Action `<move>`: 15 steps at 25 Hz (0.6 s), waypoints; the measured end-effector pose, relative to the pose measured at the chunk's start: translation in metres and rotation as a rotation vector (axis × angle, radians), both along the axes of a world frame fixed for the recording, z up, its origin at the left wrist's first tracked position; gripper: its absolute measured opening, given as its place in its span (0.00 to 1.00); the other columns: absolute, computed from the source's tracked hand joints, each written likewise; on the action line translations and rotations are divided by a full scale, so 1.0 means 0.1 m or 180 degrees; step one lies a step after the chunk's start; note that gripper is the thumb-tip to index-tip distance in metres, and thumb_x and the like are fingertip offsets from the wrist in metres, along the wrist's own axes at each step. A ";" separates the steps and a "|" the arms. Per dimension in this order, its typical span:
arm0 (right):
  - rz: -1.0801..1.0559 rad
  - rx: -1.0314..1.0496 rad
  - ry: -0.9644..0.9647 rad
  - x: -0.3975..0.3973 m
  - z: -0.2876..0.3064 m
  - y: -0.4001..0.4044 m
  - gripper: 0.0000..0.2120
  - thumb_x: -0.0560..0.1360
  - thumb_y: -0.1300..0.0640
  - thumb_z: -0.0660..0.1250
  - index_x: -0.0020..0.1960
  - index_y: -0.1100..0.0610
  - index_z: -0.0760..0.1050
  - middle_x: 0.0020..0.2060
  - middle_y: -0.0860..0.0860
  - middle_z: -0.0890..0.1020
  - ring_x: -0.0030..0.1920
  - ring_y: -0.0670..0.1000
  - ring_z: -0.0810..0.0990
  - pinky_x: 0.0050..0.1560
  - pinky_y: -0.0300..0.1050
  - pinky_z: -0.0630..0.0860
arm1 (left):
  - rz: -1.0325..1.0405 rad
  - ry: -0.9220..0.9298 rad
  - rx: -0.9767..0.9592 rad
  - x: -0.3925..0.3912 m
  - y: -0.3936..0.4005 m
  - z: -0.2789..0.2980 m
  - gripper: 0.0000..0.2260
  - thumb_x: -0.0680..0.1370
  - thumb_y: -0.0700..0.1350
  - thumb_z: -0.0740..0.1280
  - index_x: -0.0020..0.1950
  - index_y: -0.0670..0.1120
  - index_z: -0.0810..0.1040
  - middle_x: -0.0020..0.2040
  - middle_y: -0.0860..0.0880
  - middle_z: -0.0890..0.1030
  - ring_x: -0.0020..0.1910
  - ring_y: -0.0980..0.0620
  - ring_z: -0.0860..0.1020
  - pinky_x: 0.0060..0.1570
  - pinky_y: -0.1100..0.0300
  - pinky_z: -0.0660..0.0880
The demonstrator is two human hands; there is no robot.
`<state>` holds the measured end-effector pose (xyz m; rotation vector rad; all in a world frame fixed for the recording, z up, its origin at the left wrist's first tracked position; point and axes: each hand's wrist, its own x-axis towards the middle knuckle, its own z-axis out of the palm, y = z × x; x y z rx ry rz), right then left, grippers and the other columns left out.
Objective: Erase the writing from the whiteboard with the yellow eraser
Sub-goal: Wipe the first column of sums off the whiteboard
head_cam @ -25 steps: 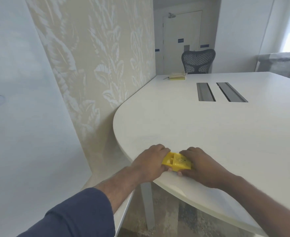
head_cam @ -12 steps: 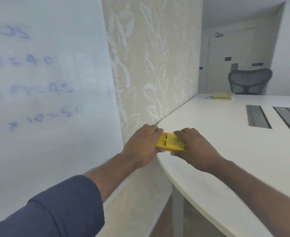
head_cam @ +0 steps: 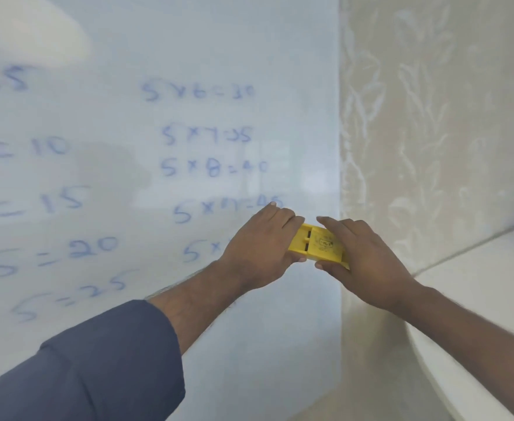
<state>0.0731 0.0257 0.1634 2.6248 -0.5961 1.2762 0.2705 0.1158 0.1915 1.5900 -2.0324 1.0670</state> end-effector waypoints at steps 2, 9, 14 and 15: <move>0.0174 -0.0139 -0.0007 0.25 0.13 0.07 0.32 0.73 0.46 0.71 0.73 0.50 0.63 0.55 0.49 0.76 0.53 0.52 0.70 0.53 0.48 0.71 | 0.0150 -0.0019 -0.0097 0.19 0.22 0.13 0.27 0.79 0.54 0.69 0.72 0.39 0.73 0.64 0.42 0.78 0.64 0.40 0.75 0.78 0.49 0.57; 0.0819 -0.0632 -0.0235 1.31 0.63 0.59 0.30 0.73 0.45 0.70 0.72 0.51 0.65 0.53 0.49 0.75 0.52 0.53 0.71 0.52 0.48 0.70 | 0.0912 -0.0292 -0.0611 0.93 1.21 0.58 0.27 0.76 0.54 0.72 0.68 0.38 0.76 0.60 0.42 0.80 0.60 0.40 0.79 0.76 0.47 0.63; 0.1179 -0.0832 -0.0484 1.91 0.92 1.07 0.30 0.74 0.39 0.66 0.71 0.51 0.67 0.54 0.49 0.75 0.53 0.52 0.71 0.53 0.47 0.67 | 0.1322 -0.0491 -0.0911 1.26 1.88 0.84 0.27 0.75 0.52 0.74 0.68 0.38 0.76 0.60 0.42 0.81 0.59 0.41 0.80 0.75 0.45 0.66; 0.1260 -0.0872 -0.0548 2.02 0.98 1.18 0.30 0.74 0.38 0.64 0.70 0.52 0.68 0.53 0.49 0.75 0.53 0.52 0.71 0.53 0.48 0.68 | 0.1398 -0.0506 -0.0968 1.32 2.01 0.89 0.27 0.76 0.52 0.73 0.69 0.38 0.76 0.60 0.42 0.81 0.60 0.41 0.79 0.75 0.46 0.66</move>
